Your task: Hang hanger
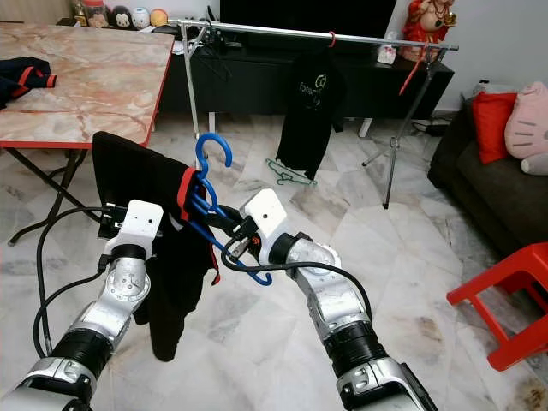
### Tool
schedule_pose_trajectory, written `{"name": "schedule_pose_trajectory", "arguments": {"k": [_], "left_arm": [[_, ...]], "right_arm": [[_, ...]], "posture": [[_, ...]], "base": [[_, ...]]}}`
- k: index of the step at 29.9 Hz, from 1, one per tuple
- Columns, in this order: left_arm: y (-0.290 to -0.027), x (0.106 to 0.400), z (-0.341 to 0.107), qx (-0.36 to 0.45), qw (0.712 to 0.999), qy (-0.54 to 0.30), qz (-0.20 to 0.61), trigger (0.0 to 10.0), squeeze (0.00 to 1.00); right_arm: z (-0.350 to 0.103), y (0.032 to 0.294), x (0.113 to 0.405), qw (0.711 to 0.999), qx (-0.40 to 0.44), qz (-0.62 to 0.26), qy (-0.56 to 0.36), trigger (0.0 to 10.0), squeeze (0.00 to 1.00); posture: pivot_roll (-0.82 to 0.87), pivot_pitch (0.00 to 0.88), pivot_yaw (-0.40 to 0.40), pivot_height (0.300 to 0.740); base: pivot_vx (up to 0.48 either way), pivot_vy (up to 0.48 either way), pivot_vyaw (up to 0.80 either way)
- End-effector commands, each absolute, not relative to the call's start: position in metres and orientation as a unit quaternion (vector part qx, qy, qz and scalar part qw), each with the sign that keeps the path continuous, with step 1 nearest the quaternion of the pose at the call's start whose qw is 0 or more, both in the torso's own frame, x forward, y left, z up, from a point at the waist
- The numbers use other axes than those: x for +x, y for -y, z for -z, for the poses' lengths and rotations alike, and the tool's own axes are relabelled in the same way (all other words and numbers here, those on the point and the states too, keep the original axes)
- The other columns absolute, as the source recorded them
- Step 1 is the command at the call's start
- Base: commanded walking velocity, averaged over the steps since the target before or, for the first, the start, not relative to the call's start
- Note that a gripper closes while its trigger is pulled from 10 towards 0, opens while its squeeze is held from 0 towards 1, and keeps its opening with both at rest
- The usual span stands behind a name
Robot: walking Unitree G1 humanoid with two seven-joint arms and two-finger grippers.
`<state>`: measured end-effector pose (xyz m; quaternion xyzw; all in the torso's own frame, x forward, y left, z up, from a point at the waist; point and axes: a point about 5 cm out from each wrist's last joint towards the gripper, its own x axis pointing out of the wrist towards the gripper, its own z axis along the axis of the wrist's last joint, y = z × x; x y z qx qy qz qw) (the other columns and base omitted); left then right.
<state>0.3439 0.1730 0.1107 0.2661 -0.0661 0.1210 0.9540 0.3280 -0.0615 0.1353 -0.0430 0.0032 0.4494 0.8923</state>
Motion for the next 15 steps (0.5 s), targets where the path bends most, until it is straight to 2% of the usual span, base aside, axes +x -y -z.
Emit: {"name": "schedule_pose_trajectory", "arguments": {"k": [1, 15], "left_arm": [[-0.1691, 0.346, -0.1147, 0.269, 0.953, 0.077, -0.116, 0.0, 0.0], [-0.1647, 0.3458, -0.1144, 0.265, 0.955, 0.08, -0.102, 0.0, 0.0]], "right_arm": [[-0.145, 0.0624, 0.3282, 0.893, -0.043, -0.448, 0.018, 0.0, 0.0], [-0.1375, 0.0661, 0.3298, 0.897, -0.06, -0.437, 0.005, 0.0, 0.0]], "posture": [[-0.01, 0.0, -0.141, 0.74], [-0.01, 0.0, -0.137, 0.74]], "base": [[0.0, 0.0, 0.0], [0.0, 0.0, 0.0]]}}
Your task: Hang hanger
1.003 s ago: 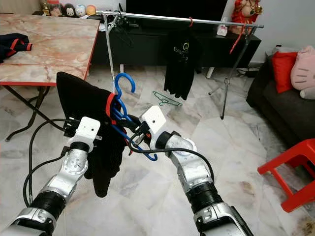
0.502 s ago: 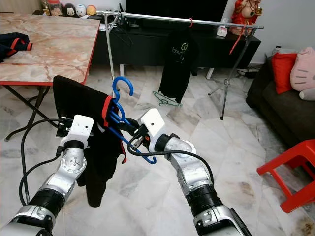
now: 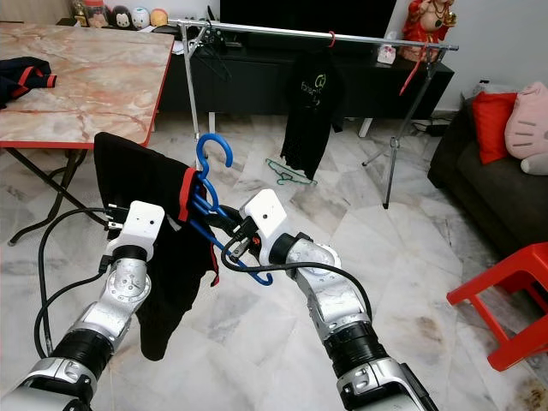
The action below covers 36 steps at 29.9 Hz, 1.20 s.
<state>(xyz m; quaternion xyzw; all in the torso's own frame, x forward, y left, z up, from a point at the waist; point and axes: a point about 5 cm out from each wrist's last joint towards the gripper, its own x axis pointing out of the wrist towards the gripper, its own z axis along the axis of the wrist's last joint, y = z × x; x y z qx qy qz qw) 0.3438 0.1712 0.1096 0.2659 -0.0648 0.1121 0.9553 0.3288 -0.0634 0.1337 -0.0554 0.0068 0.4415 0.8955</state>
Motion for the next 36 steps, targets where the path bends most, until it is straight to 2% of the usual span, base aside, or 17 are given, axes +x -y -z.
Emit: {"name": "schedule_pose_trajectory", "arguments": {"k": [1, 27, 33, 36], "left_arm": [[-0.165, 0.346, -0.114, 0.265, 0.956, 0.08, -0.101, 0.0, 0.0], [-0.164, 0.345, -0.114, 0.254, 0.959, 0.082, -0.099, 0.0, 0.0], [-0.164, 0.345, -0.114, 0.245, 0.96, 0.081, -0.103, 0.0, 0.0], [-0.167, 0.345, -0.114, 0.239, 0.961, 0.078, -0.112, 0.0, 0.0]], "right_arm": [[-0.137, 0.066, 0.33, 0.898, -0.059, -0.437, 0.005, 0.0, 0.0], [-0.128, 0.07, 0.329, 0.899, -0.073, -0.432, -0.014, 0.0, 0.0], [-0.124, 0.076, 0.328, 0.896, -0.089, -0.434, -0.025, 0.0, 0.0], [-0.117, 0.087, 0.326, 0.889, -0.117, -0.441, -0.038, 0.0, 0.0]], "posture": [[-0.01, 0.0, -0.134, 0.74], [-0.01, 0.0, -0.136, 0.74], [-0.01, 0.0, -0.137, 0.74], [-0.02, 0.0, -0.14, 0.74]], "base": [[0.0, 0.0, 0.0], [0.0, 0.0, 0.0], [0.0, 0.0, 0.0], [0.0, 0.0, 0.0]]}}
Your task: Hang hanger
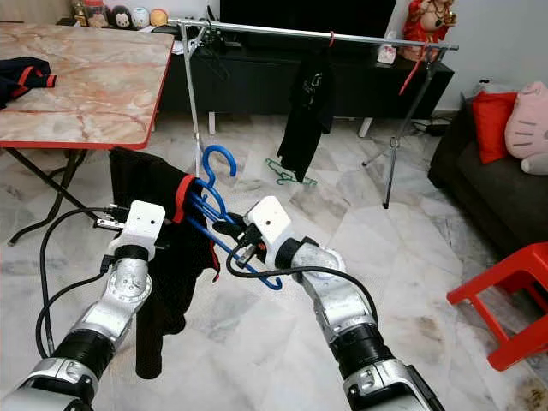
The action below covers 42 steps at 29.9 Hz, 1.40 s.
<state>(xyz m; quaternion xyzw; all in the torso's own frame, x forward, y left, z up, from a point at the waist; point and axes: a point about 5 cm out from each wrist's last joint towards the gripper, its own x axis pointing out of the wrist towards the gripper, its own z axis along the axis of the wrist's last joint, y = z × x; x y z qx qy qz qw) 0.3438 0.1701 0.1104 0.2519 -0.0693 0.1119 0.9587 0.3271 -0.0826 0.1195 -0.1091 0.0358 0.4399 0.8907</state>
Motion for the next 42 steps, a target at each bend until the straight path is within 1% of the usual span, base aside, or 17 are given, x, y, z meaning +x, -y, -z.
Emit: {"name": "schedule_pose_trajectory", "arguments": {"k": [1, 5, 8, 9, 11, 17, 23, 25, 26, 27, 28, 29, 31, 32, 36, 40, 42], "left_arm": [[-0.169, 0.345, -0.114, 0.234, 0.962, 0.077, -0.118, 0.0, 0.0], [-0.171, 0.344, -0.114, 0.225, 0.963, 0.076, -0.128, 0.0, 0.0], [-0.175, 0.343, -0.114, 0.211, 0.964, 0.075, -0.146, 0.0, 0.0], [-0.175, 0.343, -0.114, 0.211, 0.964, 0.075, -0.146, 0.0, 0.0], [-0.176, 0.343, -0.114, 0.202, 0.965, 0.074, -0.151, 0.0, 0.0], [-0.176, 0.343, -0.112, 0.199, 0.966, 0.068, -0.153, 0.0, 0.0], [-0.189, 0.34, -0.097, 0.217, 0.962, 0.019, -0.164, 0.0, 0.0], [-0.196, 0.337, -0.092, 0.221, 0.96, 0.002, -0.173, 0.0, 0.0], [-0.201, 0.335, -0.088, 0.215, 0.961, -0.008, -0.176, 0.4, 0.0], [-0.202, 0.335, -0.088, 0.213, 0.961, -0.009, -0.177, 0.4, 0.0], [-0.205, 0.333, -0.086, 0.204, 0.963, -0.012, -0.175, 7.8, 0.0], [-0.207, 0.331, -0.084, 0.189, 0.967, -0.014, -0.17, 10.0, 0.0], [-0.209, 0.328, -0.083, 0.176, 0.97, -0.009, -0.165, 10.0, 0.0], [-0.21, 0.324, -0.082, 0.16, 0.975, -0.002, -0.152, 10.0, 0.0], [-0.21, 0.317, -0.08, 0.134, 0.983, 0.012, -0.124, 10.0, 0.0], [-0.205, 0.314, -0.082, 0.119, 0.988, 0.025, -0.094, 10.0, 0.0], [-0.199, 0.314, -0.083, 0.114, 0.991, 0.027, -0.071, 10.0, 0.0]], "right_arm": [[-0.113, 0.094, 0.325, 0.887, -0.125, -0.442, -0.051, 0.0, 0.0], [-0.107, 0.112, 0.321, 0.879, -0.143, -0.45, -0.073, 0.0, 0.0], [-0.093, 0.142, 0.311, 0.86, -0.18, -0.462, -0.122, 0.0, 0.0], [-0.093, 0.142, 0.311, 0.86, -0.18, -0.462, -0.122, 0.0, 0.0], [-0.083, 0.161, 0.302, 0.847, -0.184, -0.472, -0.16, 0.0, 0.0], [-0.067, 0.18, 0.281, 0.813, -0.193, -0.506, -0.213, 0.0, 0.0], [-0.076, 0.185, 0.263, 0.791, -0.143, -0.556, -0.213, 0.0, 0.0], [-0.077, 0.188, 0.264, 0.8, -0.145, -0.544, -0.207, 0.0, 0.0], [-0.075, 0.193, 0.27, 0.821, -0.153, -0.511, -0.204, 0.0, 0.0], [-0.075, 0.194, 0.271, 0.825, -0.155, -0.504, -0.203, 0.0, 0.0], [-0.072, 0.198, 0.274, 0.84, -0.157, -0.477, -0.205, 0.0, 0.0], [-0.067, 0.204, 0.279, 0.861, -0.159, -0.437, -0.205, 0.0, 0.0], [-0.062, 0.209, 0.281, 0.88, -0.15, -0.401, -0.207, 0.0, 0.0], [-0.053, 0.216, 0.284, 0.907, -0.132, -0.339, -0.21, 0.0, 0.0], [-0.027, 0.223, 0.275, 0.937, -0.087, -0.243, -0.237, 0.0, 0.0], [0.004, 0.23, 0.261, 0.947, -0.067, -0.13, -0.286, 0.0, 0.0], [0.025, 0.238, 0.246, 0.938, -0.062, -0.047, -0.338, 0.0, 0.0]], "posture": [[-0.02, 0.0, -0.142, 0.74], [-0.02, 0.0, -0.146, 0.74], [-0.02, 0.0, -0.15, 0.74], [-0.02, 0.0, -0.15, 0.74], [-0.03, 0.0, -0.15, 0.74], [-0.03, 0.0, -0.15, 0.74], [-0.04, 0.0, -0.145, 0.74], [-0.04, 0.0, -0.144, 0.74], [-0.04, 0.0, -0.141, 0.74], [-0.04, 0.0, -0.141, 0.74], [-0.04, 0.0, -0.137, 0.74], [-0.04, 0.0, -0.137, 0.74], [-0.04, 0.0, -0.137, 0.74], [-0.03, 0.0, -0.129, 0.74], [-0.03, 0.0, -0.116, 0.74], [-0.02, 0.0, -0.103, 0.74], [-0.02, 0.0, -0.097, 0.74]], "base": [[0.0, 0.0, 0.0], [0.0, 0.0, 0.0], [0.0, 0.0, 0.0], [0.0, 0.0, 0.0], [0.0, 0.0, 0.0], [0.0, 0.0, 0.0], [0.0, 0.0, 0.0], [0.0, 0.0, 0.0], [0.0, 0.0, 0.0], [0.0, 0.0, 0.0], [0.0, 0.0, 0.0], [0.0, 0.0, 0.0], [0.0, 0.0, 0.0], [0.0, 0.0, 0.0], [0.0, 0.0, 0.0], [0.0, 0.0, 0.0], [0.0, 0.0, 0.0]]}}
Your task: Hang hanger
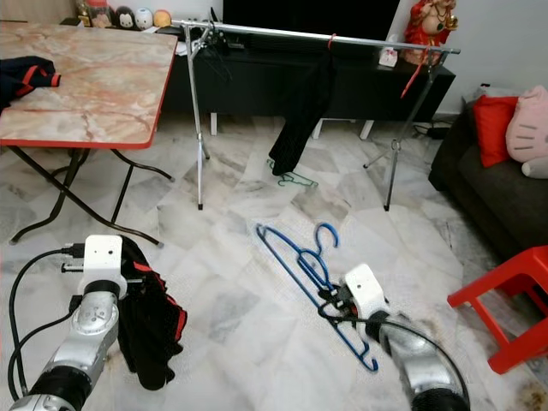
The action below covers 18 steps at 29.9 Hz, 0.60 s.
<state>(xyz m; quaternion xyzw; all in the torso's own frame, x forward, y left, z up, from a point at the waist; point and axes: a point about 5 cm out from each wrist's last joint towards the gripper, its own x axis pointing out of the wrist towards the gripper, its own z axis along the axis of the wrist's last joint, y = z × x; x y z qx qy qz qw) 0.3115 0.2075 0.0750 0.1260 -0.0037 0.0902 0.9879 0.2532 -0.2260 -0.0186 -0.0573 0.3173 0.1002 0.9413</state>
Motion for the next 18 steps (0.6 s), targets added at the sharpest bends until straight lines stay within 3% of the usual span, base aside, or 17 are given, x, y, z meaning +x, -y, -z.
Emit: {"name": "schedule_pose_trajectory", "arguments": {"k": [1, 2, 3, 5, 6, 7, 9, 18], "left_arm": [[-0.196, 0.314, -0.083, 0.11, 0.991, 0.029, -0.064, 10.0, 0.0], [-0.193, 0.315, -0.085, 0.103, 0.992, 0.034, -0.057, 10.0, 0.0], [-0.184, 0.317, -0.089, 0.085, 0.995, 0.044, -0.042, 10.0, 0.0], [-0.181, 0.317, -0.091, 0.08, 0.995, 0.048, -0.037, 10.0, 0.0], [-0.171, 0.318, -0.096, 0.058, 0.996, 0.06, -0.013, 10.0, 0.0], [-0.171, 0.318, -0.096, 0.058, 0.996, 0.06, -0.013, 10.0, 0.0], [-0.155, 0.315, -0.104, 0.034, 0.996, 0.076, 0.028, 10.0, 0.0], [-0.119, 0.298, -0.116, 0.03, 0.985, 0.099, 0.135, 10.0, 0.0]], "right_arm": [[0.032, 0.24, 0.24, 0.932, -0.064, -0.022, -0.357, 0.0, 0.0], [0.042, 0.242, 0.229, 0.923, -0.057, 0.008, -0.381, 0.0, 0.0], [0.06, 0.242, 0.205, 0.902, -0.031, 0.059, -0.427, 2.2, 0.0], [0.065, 0.241, 0.197, 0.895, -0.021, 0.072, -0.44, 2.2, 0.0], [0.079, 0.234, 0.175, 0.873, -0.006, 0.084, -0.481, 10.0, 0.0], [0.079, 0.234, 0.175, 0.873, -0.006, 0.084, -0.481, 10.0, 0.0], [0.094, 0.224, 0.149, 0.845, -0.01, 0.081, -0.529, 10.0, 0.0], [0.095, 0.227, 0.142, 0.845, 0.008, 0.141, -0.516, 10.0, 0.0]], "posture": [[-0.02, 0.0, -0.097, 0.74], [-0.02, 0.0, -0.089, 0.74], [-0.02, 0.0, -0.084, 0.74], [-0.02, 0.0, -0.084, 0.74], [-0.01, 0.0, -0.077, 0.74], [-0.01, 0.0, -0.077, 0.74], [0.0, 0.0, -0.073, 0.74], [-0.01, 0.0, -0.048, 0.74]], "base": [[0.0, 0.0, 0.0], [0.0, 0.0, 0.0], [0.0, 0.0, 0.0], [0.0, 0.0, 0.0], [0.0, 0.0, 0.0], [0.0, 0.0, 0.0], [0.0, 0.0, 0.0], [0.0, 0.0, 0.0]]}}
